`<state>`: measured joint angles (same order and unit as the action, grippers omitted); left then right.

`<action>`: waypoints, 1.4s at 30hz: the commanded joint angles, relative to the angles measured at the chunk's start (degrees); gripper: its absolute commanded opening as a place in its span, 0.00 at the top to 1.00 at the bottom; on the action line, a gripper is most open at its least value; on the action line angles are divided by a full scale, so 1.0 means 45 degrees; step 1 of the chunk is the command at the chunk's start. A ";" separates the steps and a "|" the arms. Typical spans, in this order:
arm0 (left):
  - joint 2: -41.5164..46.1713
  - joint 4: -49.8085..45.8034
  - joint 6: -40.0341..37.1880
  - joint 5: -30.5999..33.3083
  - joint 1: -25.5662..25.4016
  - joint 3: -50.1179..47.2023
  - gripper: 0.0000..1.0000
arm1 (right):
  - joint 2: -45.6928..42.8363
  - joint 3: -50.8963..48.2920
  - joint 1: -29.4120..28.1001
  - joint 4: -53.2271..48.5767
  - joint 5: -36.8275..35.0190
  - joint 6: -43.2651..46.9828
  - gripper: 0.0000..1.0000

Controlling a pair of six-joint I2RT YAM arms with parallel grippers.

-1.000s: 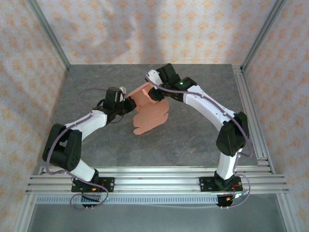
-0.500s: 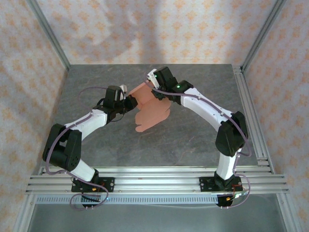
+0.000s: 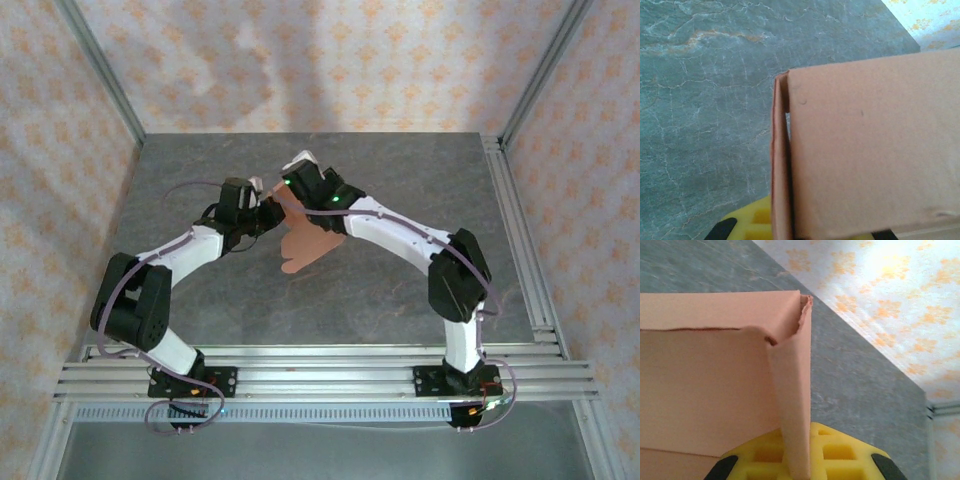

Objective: Fold the paper box

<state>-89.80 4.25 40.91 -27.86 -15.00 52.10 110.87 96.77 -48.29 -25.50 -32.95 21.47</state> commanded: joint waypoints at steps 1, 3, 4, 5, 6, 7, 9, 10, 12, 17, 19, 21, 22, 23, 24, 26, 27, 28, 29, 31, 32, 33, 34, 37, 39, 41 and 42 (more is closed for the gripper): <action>-0.0025 0.0468 -0.0008 -0.0473 -0.0142 0.0556 1.00 | 0.0728 0.0573 -0.0349 0.0677 -0.2714 -0.0238 1.00; -0.0030 0.0463 0.0011 -0.0470 -0.0142 0.0573 1.00 | 0.0994 0.0607 -0.0486 0.1009 -0.3327 -0.0117 1.00; -0.0020 0.0462 0.0012 -0.0460 -0.0156 0.0586 1.00 | 0.1093 0.0548 -0.0527 0.1272 -0.3579 -0.0015 1.00; -0.0025 0.0462 0.0012 -0.0451 -0.0143 0.0573 1.00 | 0.1161 0.0465 -0.0571 0.1583 -0.3760 0.0109 1.00; -0.0025 0.0440 0.0031 -0.0450 -0.0142 0.0583 1.00 | 0.1230 0.0351 -0.0587 0.1930 -0.3856 0.0307 1.00; -0.0043 0.0442 0.0031 -0.0450 -0.0147 0.0563 1.00 | 0.1259 0.0167 -0.0596 0.2370 -0.3977 0.0493 1.00; -0.0063 0.0460 0.0070 -0.0469 -0.0142 0.0557 1.00 | 0.1346 -0.0161 -0.0596 0.3279 -0.4191 0.1079 1.00; -0.0064 0.0456 0.0070 -0.0489 -0.0145 0.0571 1.00 | 0.1391 -0.0295 -0.0596 0.3654 -0.4326 0.1332 1.00; -0.0064 0.0425 0.0089 -0.0508 -0.0143 0.0591 1.00 | 0.1490 -0.0386 -0.0587 0.4105 -0.4538 0.1679 1.00; -0.0084 0.0405 0.0090 -0.0509 -0.0142 0.0630 1.00 | 0.1529 -0.0572 -0.0595 0.4740 -0.4534 0.2025 1.00; -0.0098 0.0336 0.0090 -0.0484 -0.0142 0.0664 1.00 | 0.1373 -0.0492 -0.0604 0.4179 -0.3905 0.1527 1.00; -0.0084 0.0163 0.0070 -0.0398 -0.0137 0.0712 1.00 | 0.1056 -0.0431 -0.0616 0.3619 -0.3358 0.0962 0.89; -0.0103 -0.0104 0.0034 -0.0308 -0.0149 0.0799 1.00 | 0.0808 -0.0519 -0.0616 0.3424 -0.2955 0.0641 0.83; -0.0140 -0.0431 -0.0031 -0.0204 -0.0142 0.0934 1.00 | 0.0481 -0.0711 -0.0616 0.3440 -0.2567 0.0362 0.76; -0.0156 -0.0658 -0.0065 -0.0113 -0.0145 0.1037 1.00 | 0.0185 -0.0889 -0.0609 0.3429 -0.2228 0.0115 0.72; -0.0208 -0.1002 -0.0047 0.0140 -0.0159 0.1167 1.00 | -0.0412 -0.1235 -0.0616 0.3429 -0.1628 -0.0251 0.62; -0.0252 -0.1124 -0.0048 0.0207 -0.0140 0.1236 1.00 | -0.0635 -0.1379 -0.0616 0.3429 -0.1441 -0.0363 0.59; -0.0277 -0.1238 -0.0047 0.0266 -0.0149 0.1294 1.00 | -0.0877 -0.1561 -0.0616 0.3451 -0.1197 -0.0466 0.55; -0.0351 -0.1281 -0.0030 0.0292 -0.0142 0.1332 1.00 | -0.1117 -0.1787 -0.0616 0.3617 -0.1069 -0.0490 0.52; -0.0442 -0.1322 -0.0008 0.0307 -0.0142 0.1392 1.00 | -0.1540 -0.2320 -0.0616 0.4011 -0.0780 -0.0495 0.44; -0.0513 -0.1348 0.0010 0.0310 -0.0152 0.1431 1.00 | -0.1794 -0.2620 -0.0606 0.4214 -0.0474 -0.0463 0.38; -0.0561 -0.1403 0.0009 0.0311 -0.0139 0.1464 1.00 | -0.2041 -0.2859 -0.0617 0.4334 -0.0185 -0.0535 0.34; -0.0609 -0.1481 -0.0008 0.0326 -0.0152 0.1517 1.00 | -0.2331 -0.3099 -0.0613 0.4434 0.0200 -0.0656 0.30; -0.0669 -0.1611 -0.0066 0.0350 -0.0139 0.1611 1.00 | -0.3192 -0.3671 -0.0595 0.4739 0.1255 -0.1088 0.20; -0.0670 -0.1654 -0.0120 0.0370 -0.0142 0.1626 1.00 | -0.3689 -0.3874 -0.0521 0.4704 0.1760 -0.1455 0.16; -0.0670 -0.1731 -0.0268 0.0399 -0.0147 0.1656 1.00 | -0.4173 -0.4015 -0.0335 0.4560 0.2342 -0.1892 0.15; -0.0684 -0.1860 -0.0398 0.0455 -0.0143 0.1699 1.00 | -0.4391 -0.4132 -0.0235 0.4553 0.2619 -0.2136 0.15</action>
<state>-92.53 -2.42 41.34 -26.55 -15.03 57.41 94.96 79.22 -50.50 -6.02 -26.39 16.10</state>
